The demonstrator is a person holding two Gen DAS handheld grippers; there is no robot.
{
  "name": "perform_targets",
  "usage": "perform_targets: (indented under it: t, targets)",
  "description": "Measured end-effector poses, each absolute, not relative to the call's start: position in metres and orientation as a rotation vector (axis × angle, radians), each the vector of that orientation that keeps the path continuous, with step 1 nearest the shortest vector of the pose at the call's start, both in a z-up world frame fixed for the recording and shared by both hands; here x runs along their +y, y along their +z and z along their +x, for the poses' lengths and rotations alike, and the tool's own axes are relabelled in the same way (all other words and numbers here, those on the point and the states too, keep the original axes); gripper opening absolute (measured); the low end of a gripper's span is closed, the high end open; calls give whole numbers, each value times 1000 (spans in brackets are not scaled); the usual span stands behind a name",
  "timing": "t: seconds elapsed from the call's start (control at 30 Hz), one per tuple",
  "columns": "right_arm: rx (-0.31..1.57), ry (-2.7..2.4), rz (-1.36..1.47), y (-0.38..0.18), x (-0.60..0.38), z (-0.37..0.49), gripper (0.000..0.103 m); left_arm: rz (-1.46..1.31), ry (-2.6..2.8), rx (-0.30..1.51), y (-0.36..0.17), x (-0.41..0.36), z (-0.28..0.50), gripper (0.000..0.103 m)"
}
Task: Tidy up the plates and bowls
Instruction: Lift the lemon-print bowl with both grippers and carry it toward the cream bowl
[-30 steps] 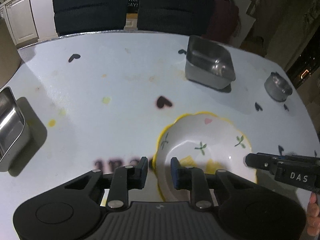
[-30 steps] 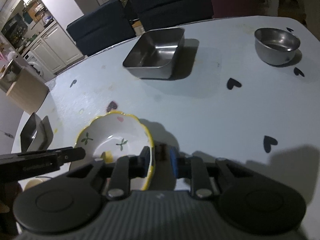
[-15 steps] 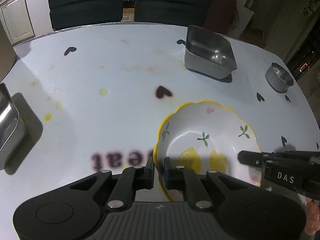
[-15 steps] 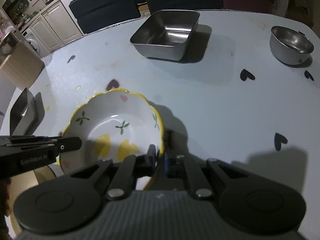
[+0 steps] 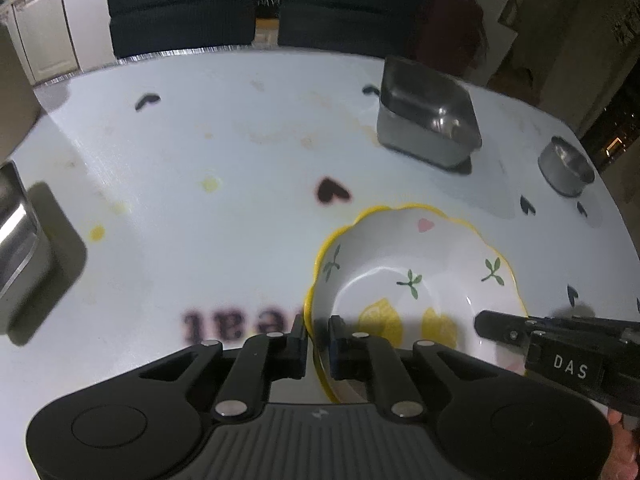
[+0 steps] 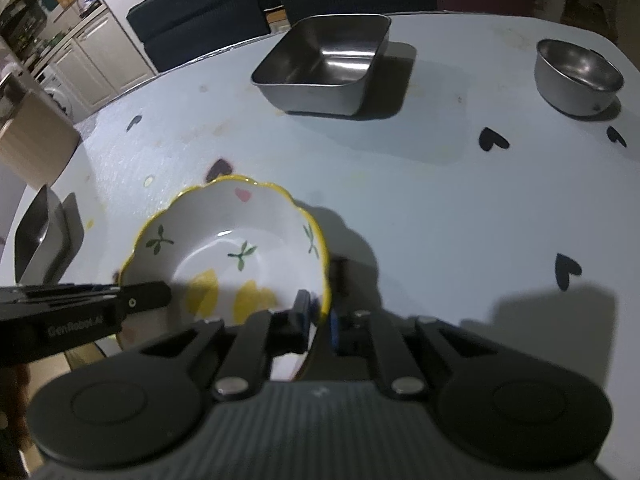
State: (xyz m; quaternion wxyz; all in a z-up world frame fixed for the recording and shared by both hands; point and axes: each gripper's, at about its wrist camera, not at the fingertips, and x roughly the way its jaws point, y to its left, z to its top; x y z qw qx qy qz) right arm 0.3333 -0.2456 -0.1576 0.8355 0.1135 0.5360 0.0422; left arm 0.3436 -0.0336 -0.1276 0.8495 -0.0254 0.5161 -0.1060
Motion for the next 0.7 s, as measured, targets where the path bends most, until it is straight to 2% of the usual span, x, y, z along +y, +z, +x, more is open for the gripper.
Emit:
perform_targets:
  t: [0.7]
  targets:
    - [861, 163, 320, -75, -244, 276, 10, -157, -239, 842, -42, -1, 279, 7]
